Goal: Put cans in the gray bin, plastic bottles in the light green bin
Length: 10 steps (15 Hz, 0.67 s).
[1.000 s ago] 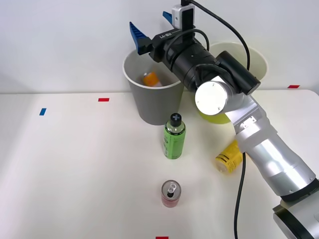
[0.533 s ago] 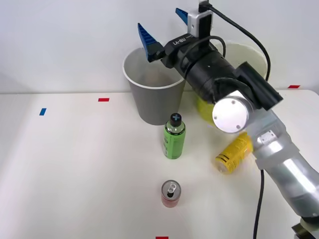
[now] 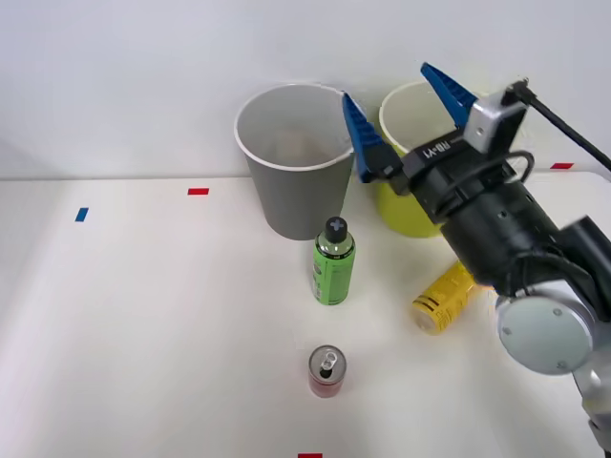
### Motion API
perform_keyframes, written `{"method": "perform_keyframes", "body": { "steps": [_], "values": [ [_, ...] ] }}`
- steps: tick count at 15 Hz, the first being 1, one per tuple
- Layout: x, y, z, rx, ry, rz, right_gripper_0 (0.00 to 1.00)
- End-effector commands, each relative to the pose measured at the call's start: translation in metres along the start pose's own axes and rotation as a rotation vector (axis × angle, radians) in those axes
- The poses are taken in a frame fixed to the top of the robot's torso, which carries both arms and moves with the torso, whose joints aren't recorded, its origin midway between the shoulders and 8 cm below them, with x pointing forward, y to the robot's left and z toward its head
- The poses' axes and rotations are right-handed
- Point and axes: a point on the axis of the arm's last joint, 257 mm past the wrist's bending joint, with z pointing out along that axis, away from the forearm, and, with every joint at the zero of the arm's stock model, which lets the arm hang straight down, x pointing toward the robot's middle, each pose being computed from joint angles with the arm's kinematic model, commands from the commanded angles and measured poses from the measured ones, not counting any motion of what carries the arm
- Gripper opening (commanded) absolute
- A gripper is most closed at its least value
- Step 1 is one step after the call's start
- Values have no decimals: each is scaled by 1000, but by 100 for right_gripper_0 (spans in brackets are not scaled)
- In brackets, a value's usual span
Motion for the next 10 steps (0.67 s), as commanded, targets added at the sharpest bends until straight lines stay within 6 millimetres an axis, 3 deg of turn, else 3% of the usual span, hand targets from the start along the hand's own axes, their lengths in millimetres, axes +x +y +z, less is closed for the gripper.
{"method": "perform_keyframes", "body": {
  "steps": [1,6,10],
  "values": [
    [-15,-23,-71,119,0,2,100],
    [-4,-52,-153,320,30,-36,100],
    [14,-58,-208,435,100,-47,100]
  ]
}}
